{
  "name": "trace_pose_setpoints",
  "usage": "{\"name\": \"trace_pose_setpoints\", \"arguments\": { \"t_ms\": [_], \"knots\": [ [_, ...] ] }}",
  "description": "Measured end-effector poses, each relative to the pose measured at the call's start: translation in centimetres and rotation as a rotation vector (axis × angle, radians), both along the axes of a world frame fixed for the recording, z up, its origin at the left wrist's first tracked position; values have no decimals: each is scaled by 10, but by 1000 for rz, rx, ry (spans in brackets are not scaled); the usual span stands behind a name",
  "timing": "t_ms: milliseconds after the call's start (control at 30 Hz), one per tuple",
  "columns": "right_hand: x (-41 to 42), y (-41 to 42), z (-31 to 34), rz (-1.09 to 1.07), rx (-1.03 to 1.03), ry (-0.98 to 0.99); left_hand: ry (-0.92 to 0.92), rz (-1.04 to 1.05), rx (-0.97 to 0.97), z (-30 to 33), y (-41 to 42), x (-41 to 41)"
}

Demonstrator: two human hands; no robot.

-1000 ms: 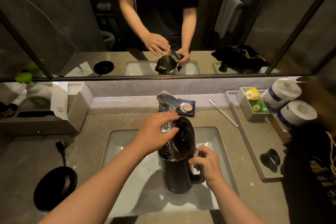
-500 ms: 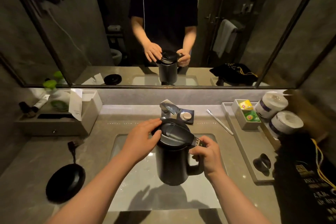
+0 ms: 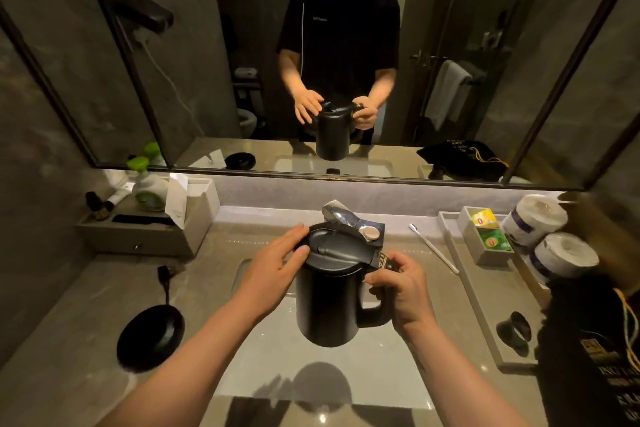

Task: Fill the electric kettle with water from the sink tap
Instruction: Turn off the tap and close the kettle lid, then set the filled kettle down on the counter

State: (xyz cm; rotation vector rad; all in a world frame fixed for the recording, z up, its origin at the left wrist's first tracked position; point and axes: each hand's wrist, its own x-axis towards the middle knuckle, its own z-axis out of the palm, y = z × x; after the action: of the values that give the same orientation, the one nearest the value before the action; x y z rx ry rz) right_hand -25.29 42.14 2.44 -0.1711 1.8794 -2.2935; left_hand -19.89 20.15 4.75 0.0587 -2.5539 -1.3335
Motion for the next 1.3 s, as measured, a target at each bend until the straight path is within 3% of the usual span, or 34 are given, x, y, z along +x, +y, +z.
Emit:
{"name": "trace_pose_setpoints", "arguments": {
  "t_ms": [133,333,633,900,1300],
  "knots": [
    [0,-12,9,77,-7,52,-27,263,361,5,-2,15],
    [8,-46,7,262,47,156,-57,315,611,8,-27,49],
    [31,-141,-7,541,340,358,-7,586,672,-18,-101,116],
    [44,-239,-22,712,456,404,37,743,713,-35,-174,150],
    [39,-295,-40,726,499,395,-28,780,720,-44,-223,148]
  ]
}}
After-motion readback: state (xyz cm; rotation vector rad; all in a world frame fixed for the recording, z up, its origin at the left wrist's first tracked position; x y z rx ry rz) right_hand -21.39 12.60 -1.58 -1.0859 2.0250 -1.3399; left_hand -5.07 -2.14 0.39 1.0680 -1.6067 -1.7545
